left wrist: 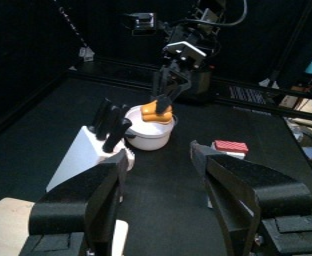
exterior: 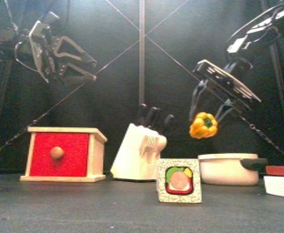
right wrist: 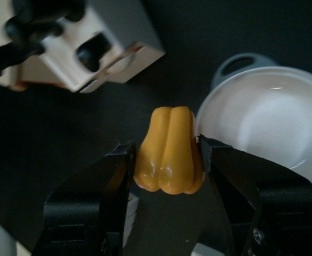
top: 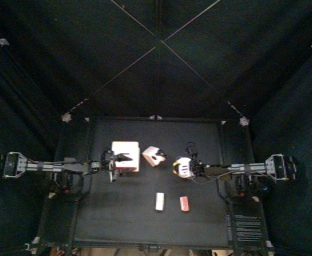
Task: Put squash left of sushi roll
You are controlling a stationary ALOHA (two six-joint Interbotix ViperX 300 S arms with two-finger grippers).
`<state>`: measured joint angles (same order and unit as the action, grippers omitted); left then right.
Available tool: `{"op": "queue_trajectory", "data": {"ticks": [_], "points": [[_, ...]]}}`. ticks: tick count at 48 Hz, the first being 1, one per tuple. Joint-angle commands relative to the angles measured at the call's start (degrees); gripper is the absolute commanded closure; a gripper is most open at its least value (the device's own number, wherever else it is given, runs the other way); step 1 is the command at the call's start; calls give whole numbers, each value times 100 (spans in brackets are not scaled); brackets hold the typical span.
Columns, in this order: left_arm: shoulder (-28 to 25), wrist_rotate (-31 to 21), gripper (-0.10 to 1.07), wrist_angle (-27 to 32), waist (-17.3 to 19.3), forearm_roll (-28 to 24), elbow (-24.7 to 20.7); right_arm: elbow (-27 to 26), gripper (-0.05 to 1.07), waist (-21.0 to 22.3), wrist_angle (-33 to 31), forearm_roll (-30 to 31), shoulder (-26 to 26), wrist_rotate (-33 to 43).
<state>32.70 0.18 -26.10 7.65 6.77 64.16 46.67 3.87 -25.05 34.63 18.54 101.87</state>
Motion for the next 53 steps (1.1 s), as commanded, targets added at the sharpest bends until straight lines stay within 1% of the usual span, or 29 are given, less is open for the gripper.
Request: {"op": "queue_trajectory", "data": {"ticks": [1,9,15,23,29,35,41,49,53], "points": [[26,0,9,-62,18,0,-53,-237,23,-220,123,26,9,18],[167,0,9,-62,44,0,26,-527,23,-624,26,53,-176,62],[352,-9,9,-62,62,0,149,-826,23,-905,-316,97,-439,246],[668,-18,9,-62,70,18,334,-1230,23,-1389,-853,483,-747,703],[870,-18,9,-62,70,132,448,-1529,23,-1688,-1020,879,-993,1169],[923,-9,9,-62,70,211,483,-1846,23,-1837,-984,1274,-1397,1608],[923,-9,9,-62,70,211,475,-2171,23,-1898,-861,1582,-1846,1881],[932,-9,9,-62,70,211,483,-2900,23,-1942,-729,2004,-2575,2127],[932,-9,9,-62,70,211,475,-3182,23,-1951,-729,2074,-2804,2136]]}}
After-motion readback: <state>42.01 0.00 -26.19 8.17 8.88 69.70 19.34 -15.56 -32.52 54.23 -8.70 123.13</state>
